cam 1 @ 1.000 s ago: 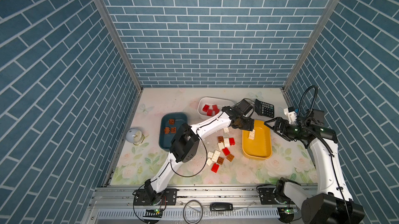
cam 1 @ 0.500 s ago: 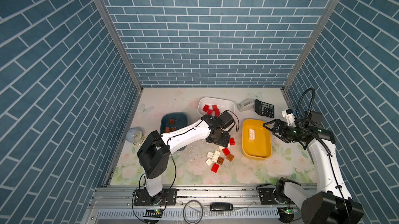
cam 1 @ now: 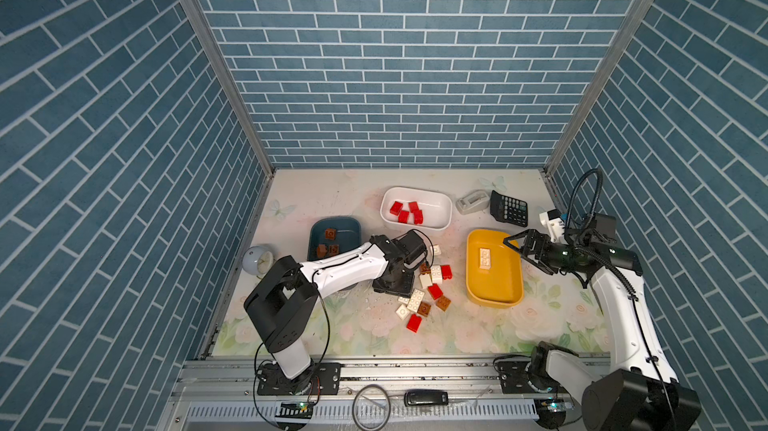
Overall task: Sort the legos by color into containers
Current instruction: 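Move the left gripper back down to the brick pile, then grasp a small white 2x2 brick with the left gripper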
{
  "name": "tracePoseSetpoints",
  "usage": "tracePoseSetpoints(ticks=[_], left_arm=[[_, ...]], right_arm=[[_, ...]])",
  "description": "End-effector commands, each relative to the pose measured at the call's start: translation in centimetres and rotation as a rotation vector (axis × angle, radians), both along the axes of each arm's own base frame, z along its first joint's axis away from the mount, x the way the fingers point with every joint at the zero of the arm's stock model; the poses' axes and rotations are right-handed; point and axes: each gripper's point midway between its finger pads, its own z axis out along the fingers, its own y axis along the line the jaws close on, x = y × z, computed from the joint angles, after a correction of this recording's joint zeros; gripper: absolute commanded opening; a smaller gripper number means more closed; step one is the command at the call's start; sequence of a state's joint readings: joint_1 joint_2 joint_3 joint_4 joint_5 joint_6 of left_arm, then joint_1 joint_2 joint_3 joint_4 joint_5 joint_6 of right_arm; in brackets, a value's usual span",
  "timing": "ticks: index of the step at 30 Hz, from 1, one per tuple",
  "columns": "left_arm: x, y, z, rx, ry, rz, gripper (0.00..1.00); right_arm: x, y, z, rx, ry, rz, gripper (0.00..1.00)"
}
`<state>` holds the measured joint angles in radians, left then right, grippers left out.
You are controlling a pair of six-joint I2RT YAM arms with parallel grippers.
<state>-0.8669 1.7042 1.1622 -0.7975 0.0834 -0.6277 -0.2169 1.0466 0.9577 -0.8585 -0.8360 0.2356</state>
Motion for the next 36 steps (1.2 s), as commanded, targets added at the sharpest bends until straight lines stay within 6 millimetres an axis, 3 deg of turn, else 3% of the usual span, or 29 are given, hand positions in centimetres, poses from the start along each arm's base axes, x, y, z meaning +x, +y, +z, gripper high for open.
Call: tracePoseSetpoints(ticks=[1,8,18,27,33,36], left_arm=[[-0.1,-0.3,-1.1,-0.003,0.019,-0.026,0.60],[-0.6,0.1,-2.9,0.044,0.066,-0.046,0.55],[-0.3,0.1,-3.8,0.066,0.071,-0.044,0.50],[1.3,2.8,-3.0,0.168,0.025,-0.004,0.46],[1.7,3.1,-2.2,0.184,0.009,-0.010,0.47],[1.9,2.3,-1.2,0.133,-0.003,-0.006,0.48]], right_arm=[[-0.3,0.5,-0.2,0.013,-0.006,0.025,0.99],[-0.5,0.5,-0.4,0.013,0.001,0.027,0.99],[-0.7,0.6,-0.7,0.016,0.009,0.028,0.99],[-0.8,0.6,-0.9,0.014,0.012,0.028,0.99],[-1.0,0.7,-1.0,0.015,0.015,0.031,0.99],[-0.9,0.6,-1.0,0.017,0.014,0.031,0.99]])
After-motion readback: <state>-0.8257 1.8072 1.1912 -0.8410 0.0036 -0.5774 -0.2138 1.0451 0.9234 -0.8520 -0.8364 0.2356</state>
